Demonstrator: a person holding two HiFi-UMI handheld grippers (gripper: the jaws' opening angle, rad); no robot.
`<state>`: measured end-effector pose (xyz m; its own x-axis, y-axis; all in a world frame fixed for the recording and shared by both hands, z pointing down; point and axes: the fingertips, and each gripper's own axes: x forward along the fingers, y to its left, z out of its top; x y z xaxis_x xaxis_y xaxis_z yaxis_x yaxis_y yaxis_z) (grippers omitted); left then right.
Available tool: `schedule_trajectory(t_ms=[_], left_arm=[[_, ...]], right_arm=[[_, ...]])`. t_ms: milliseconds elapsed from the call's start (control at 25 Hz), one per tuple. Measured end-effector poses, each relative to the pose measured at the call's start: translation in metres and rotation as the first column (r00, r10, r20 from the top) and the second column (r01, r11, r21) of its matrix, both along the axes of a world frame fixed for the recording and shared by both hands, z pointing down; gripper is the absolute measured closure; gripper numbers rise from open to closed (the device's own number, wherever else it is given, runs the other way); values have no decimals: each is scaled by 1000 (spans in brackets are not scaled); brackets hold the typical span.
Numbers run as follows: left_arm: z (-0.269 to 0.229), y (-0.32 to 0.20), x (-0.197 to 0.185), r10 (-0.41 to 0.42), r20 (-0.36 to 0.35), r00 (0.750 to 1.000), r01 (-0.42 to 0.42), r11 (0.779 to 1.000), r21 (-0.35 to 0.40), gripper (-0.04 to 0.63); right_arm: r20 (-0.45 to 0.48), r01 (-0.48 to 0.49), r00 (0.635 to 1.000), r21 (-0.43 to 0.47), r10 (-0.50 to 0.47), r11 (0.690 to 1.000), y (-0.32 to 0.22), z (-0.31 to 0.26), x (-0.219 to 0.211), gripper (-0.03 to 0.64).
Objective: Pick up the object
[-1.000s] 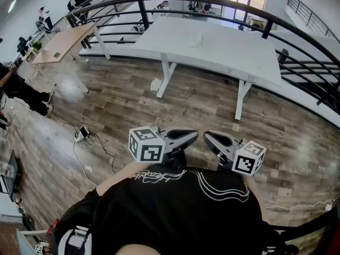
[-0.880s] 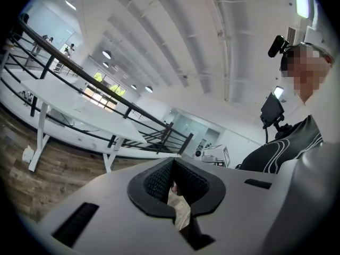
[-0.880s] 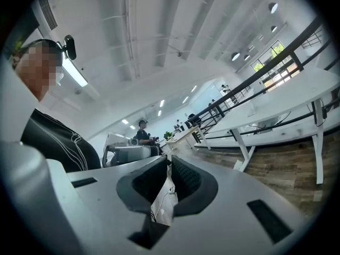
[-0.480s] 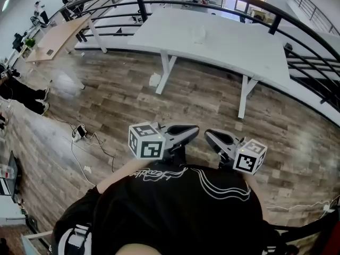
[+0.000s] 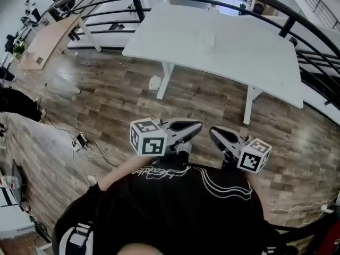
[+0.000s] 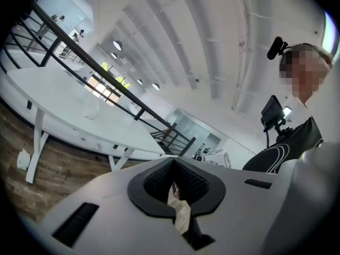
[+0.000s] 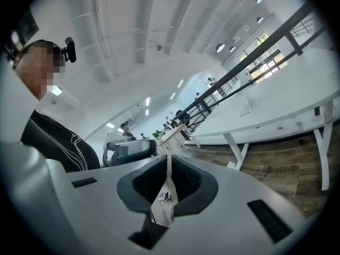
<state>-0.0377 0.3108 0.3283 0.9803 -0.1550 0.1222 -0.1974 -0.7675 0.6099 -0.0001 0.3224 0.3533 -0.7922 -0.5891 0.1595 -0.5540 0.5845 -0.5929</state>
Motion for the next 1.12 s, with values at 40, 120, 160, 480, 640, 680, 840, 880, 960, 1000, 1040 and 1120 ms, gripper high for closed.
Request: schedule_trajectory(t_ms=[40, 120, 160, 480, 640, 680, 840, 880, 960, 1000, 1040, 1120], left_arm=[[-2, -21, -4, 1, -2, 1000, -1, 1000, -2, 588], [-6, -61, -11, 2, -3, 1000, -2, 1000, -5, 588], [-8, -80, -14, 4, -2, 1000, -4, 1000, -5, 588], [-15, -180, -26, 17, -20, 1000, -17, 1000, 7, 588], [-15, -205, -27, 34, -24, 999, -33, 999, 12, 588], [-15, -209, -26, 39, -25, 999, -38, 999, 15, 588], [-18, -221, -18, 58, -29, 998, -57, 998, 27, 588], [-18, -224, -15, 61, -28, 998, -60, 998, 29, 588], [-17, -232, -10, 64, -28, 998, -63, 998, 29, 588], [-17, -235, -8, 63, -29, 998, -63, 998, 29, 588], [-17, -238, -6, 62, -30, 998, -61, 998, 30, 588], [-16, -243, -4, 60, -23, 998, -59, 998, 34, 588]], right_arm=[[-2, 0, 1000, -1, 0, 1000, -20, -2, -4, 588], [-5, -3, 1000, -2, 3, 1000, -60, -8, -10, 588], [-5, -6, 1000, -1, 6, 1000, -78, -11, -13, 588], [-36, -28, 999, 4, 28, 1000, -167, -18, -21, 588], [-35, -52, 998, 13, 52, 999, -190, -18, -20, 588], [-37, -55, 998, 16, 55, 998, -194, -18, -21, 588], [-42, -70, 997, 24, 71, 997, -205, -21, -13, 588], [-41, -74, 996, 24, 75, 997, -208, -21, -10, 588], [-44, -79, 996, 24, 80, 997, -215, -19, -4, 588], [-47, -79, 996, 26, 80, 997, -218, -19, -2, 588], [-50, -78, 996, 30, 79, 997, -221, -19, -1, 588], [-48, -73, 996, 38, 75, 997, -228, -20, 1, 588]])
